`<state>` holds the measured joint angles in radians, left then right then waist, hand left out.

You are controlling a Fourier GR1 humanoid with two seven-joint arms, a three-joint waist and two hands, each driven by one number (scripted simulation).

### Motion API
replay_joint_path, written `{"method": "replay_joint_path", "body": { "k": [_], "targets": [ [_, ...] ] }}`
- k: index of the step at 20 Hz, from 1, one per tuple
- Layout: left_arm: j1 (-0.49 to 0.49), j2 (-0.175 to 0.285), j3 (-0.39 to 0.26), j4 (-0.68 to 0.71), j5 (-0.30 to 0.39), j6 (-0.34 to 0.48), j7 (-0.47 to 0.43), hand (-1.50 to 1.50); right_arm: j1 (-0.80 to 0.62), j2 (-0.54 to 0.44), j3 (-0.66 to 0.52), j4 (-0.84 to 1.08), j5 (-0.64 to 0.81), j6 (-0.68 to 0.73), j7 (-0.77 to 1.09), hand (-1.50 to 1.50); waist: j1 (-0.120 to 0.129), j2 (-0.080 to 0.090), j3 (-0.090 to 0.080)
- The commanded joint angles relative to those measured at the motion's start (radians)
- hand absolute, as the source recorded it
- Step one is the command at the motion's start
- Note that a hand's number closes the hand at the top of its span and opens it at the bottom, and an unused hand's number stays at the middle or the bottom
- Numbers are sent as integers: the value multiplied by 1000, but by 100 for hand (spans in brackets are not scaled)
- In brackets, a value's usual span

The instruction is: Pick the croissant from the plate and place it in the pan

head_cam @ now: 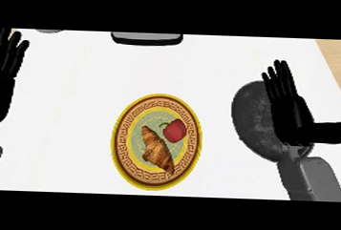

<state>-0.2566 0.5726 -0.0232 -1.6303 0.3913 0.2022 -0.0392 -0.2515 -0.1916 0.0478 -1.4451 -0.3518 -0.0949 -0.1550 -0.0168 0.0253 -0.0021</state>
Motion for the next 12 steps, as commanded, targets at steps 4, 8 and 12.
{"method": "replay_joint_path", "body": {
  "k": [4,8,12],
  "targets": [
    [30,-111,-160,43,40,-66,80,0,-227,-66,380,-68,283,195,13,150,96,-9,-12],
    [87,-167,-253,75,79,-110,149,0,-425,-191,489,-128,579,202,-48,150,109,-36,-24],
    [95,-229,-318,116,74,-107,176,0,-512,9,669,-7,718,143,-85,-150,89,-11,-1]
  ]
}}
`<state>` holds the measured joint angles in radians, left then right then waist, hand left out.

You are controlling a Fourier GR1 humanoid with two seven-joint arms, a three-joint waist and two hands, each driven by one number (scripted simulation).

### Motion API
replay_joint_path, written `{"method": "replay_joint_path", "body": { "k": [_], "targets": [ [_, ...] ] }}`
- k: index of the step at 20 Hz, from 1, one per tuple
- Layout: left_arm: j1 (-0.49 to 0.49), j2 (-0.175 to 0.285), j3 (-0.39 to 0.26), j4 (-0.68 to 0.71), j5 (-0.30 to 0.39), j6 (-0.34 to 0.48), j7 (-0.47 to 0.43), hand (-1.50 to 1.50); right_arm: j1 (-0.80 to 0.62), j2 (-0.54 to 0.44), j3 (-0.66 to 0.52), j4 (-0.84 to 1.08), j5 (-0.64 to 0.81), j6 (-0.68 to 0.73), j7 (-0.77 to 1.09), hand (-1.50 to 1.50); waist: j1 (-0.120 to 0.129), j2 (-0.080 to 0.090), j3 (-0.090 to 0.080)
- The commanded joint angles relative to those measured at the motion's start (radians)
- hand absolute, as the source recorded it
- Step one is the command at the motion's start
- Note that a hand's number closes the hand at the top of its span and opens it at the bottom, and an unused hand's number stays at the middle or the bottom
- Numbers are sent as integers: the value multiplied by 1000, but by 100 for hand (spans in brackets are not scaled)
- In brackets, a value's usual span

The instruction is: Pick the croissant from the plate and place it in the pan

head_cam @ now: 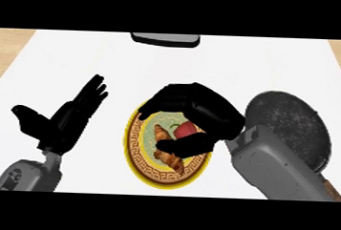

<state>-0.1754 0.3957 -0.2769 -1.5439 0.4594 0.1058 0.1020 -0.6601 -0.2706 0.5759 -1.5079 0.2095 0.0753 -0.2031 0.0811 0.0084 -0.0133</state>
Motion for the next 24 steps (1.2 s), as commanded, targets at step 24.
{"method": "replay_joint_path", "body": {
  "k": [24],
  "targets": [
    [-3,-101,-44,60,-2,23,73,0,-299,270,812,175,591,815,827,-150,-57,-15,12]
  ]
}}
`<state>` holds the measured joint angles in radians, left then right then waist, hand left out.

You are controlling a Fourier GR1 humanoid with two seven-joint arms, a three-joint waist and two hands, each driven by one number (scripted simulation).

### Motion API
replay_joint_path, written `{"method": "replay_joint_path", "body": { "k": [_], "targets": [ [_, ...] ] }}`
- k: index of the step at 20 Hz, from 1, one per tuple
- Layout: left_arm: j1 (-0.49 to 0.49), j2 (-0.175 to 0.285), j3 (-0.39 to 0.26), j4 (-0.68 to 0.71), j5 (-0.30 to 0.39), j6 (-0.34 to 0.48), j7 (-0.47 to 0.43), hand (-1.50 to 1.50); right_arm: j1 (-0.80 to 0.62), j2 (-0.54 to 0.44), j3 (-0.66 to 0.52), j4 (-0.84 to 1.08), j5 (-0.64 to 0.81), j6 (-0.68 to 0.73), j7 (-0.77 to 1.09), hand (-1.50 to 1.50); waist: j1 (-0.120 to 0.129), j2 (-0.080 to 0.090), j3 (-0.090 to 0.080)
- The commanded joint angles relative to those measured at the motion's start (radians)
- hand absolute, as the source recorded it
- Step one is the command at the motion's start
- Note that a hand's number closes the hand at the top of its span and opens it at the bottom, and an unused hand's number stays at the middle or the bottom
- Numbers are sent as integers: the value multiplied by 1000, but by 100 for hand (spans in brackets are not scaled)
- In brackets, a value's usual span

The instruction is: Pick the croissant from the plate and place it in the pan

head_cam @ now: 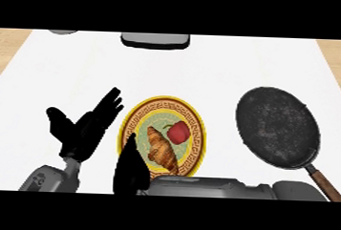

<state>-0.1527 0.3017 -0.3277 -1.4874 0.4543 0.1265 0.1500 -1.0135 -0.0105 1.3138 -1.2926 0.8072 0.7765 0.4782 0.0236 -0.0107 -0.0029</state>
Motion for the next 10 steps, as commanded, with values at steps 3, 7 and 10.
{"method": "replay_joint_path", "body": {
  "k": [3,7,10],
  "targets": [
    [34,-17,-21,-31,-36,9,-16,0,96,10,59,-56,-42,152,239,-150,13,7,2],
    [46,-7,-9,-17,-46,-15,-21,0,201,10,112,-86,-44,96,338,-150,11,9,2],
    [9,-36,4,-20,-38,-10,1,0,100,10,68,-62,-40,115,306,-150,12,11,2]
  ]
}}
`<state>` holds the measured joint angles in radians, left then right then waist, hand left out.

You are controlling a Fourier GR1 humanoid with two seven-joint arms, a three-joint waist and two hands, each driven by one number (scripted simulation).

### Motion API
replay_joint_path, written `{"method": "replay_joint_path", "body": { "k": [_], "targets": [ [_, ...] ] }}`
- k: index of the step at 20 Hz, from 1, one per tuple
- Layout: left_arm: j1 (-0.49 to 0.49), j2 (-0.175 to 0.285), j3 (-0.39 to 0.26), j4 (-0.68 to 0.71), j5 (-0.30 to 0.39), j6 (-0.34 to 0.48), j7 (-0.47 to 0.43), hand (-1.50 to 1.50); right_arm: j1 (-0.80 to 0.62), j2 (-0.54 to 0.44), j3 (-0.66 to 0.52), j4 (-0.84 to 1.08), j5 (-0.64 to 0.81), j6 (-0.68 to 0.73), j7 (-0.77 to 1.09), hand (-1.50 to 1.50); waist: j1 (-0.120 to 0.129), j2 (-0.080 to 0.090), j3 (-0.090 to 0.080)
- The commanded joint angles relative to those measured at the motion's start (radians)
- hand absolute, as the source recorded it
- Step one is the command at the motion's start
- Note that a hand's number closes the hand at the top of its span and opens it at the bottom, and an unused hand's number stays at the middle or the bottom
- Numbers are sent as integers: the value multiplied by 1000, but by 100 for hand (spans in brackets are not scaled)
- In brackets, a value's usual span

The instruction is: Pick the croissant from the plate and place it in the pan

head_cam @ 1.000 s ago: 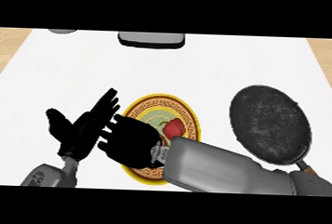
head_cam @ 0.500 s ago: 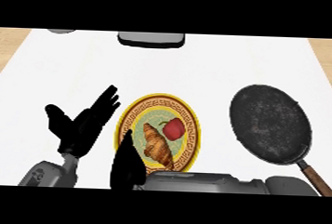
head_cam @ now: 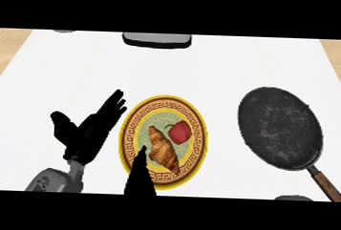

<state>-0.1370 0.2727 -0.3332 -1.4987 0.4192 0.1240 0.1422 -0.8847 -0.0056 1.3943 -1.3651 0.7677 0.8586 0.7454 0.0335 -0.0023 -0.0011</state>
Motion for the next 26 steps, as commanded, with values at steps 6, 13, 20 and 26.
{"method": "replay_joint_path", "body": {
  "k": [6,13,20,26],
  "targets": [
    [11,-33,-9,-21,-45,19,21,0,-21,5,86,41,94,-18,67,-150,4,2,1],
    [-12,-33,36,-50,-38,6,79,0,-16,5,76,173,170,-119,-53,-150,-8,4,1],
    [96,2,65,-115,-51,-48,47,0,-23,6,8,164,239,-78,-82,-150,-9,2,1],
    [58,-42,69,-59,-59,-62,46,0,-108,6,28,278,301,-219,-295,150,-5,5,1]
  ]
}}
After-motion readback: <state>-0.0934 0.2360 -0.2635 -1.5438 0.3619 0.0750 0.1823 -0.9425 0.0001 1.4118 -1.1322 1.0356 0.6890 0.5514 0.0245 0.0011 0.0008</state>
